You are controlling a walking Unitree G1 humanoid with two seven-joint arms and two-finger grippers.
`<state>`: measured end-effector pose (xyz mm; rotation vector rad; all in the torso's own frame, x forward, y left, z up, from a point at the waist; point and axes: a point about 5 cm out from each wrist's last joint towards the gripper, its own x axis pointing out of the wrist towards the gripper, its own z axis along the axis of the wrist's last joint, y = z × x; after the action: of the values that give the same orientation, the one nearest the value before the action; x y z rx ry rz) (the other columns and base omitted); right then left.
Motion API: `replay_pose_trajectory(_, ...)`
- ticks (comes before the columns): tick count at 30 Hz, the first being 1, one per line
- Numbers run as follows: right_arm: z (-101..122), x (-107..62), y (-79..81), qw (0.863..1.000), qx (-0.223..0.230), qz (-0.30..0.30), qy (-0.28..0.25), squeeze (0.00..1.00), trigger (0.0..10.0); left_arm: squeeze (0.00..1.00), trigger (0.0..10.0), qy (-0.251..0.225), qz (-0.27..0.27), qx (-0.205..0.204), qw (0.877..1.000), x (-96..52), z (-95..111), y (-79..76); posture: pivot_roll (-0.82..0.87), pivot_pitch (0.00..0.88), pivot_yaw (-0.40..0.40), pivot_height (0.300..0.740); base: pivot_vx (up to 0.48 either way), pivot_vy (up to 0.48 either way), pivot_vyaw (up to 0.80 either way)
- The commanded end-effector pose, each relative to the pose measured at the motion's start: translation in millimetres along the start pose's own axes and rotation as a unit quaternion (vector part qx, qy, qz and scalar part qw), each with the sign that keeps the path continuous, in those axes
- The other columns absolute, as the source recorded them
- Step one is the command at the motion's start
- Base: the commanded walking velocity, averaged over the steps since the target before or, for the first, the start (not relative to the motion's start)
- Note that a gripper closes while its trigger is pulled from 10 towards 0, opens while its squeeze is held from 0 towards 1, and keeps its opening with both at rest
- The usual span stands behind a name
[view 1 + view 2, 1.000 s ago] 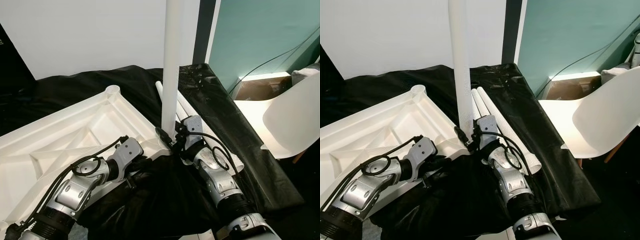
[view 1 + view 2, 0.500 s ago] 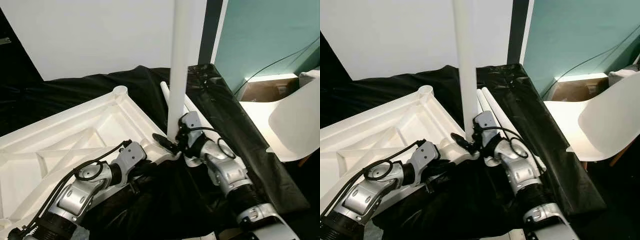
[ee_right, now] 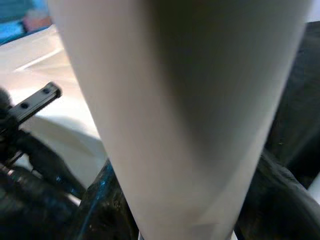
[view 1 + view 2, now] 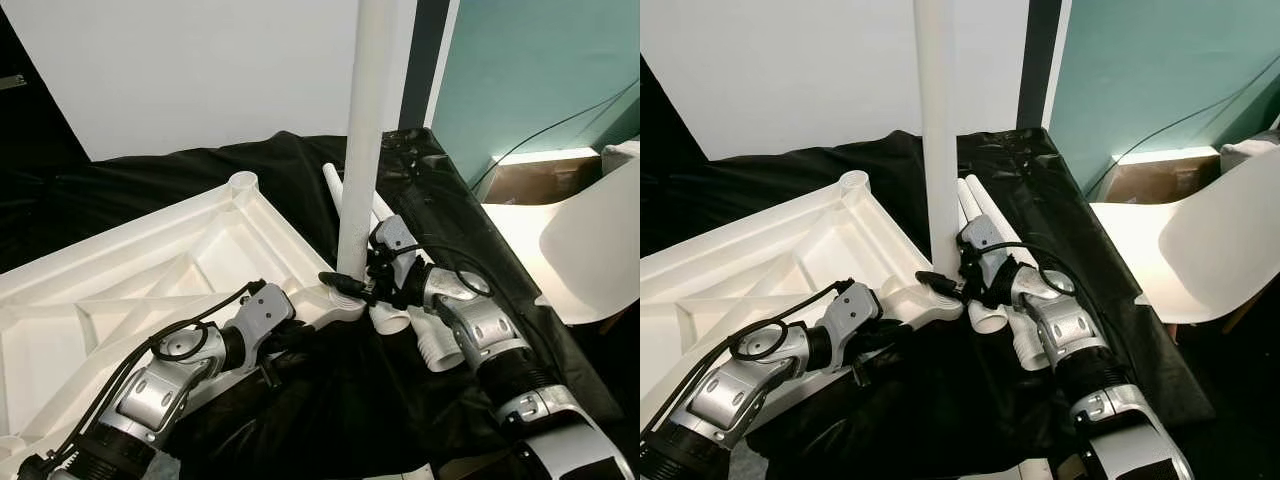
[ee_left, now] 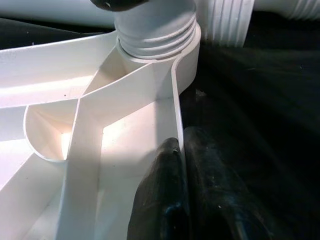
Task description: Building children table
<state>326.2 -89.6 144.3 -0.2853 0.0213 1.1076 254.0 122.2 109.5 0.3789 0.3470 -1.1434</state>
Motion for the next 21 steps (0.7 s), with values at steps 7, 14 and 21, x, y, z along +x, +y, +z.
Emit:
replay_pose_trajectory(7,-12.9,8.3,14.8,1.0,0.021,-0.001,0.021,0.0,0.0,0.0,10.0,0.029,-0.071,-0.022,0.997,6.4,-15.4,-15.7,0.05,0.0,0.012,0.74,0.0,0.0,0.0)
replay_pose_trajectory(14,-9.3,9.5,12.9,0.955,0.069,-0.278,-0.078,0.0,0.0,0.0,10.0,0.028,-0.071,-0.024,0.997,6.1,-16.4,-16.4,0.06,0.0,0.01,0.74,0.0,0.0,0.0)
replay_pose_trajectory(21,-4.2,7.4,7.7,0.938,0.059,-0.329,-0.089,0.0,0.0,0.0,10.0,0.029,-0.071,-0.023,0.997,5.8,-16.3,-15.8,0.06,0.0,0.012,0.74,0.0,0.0,0.0)
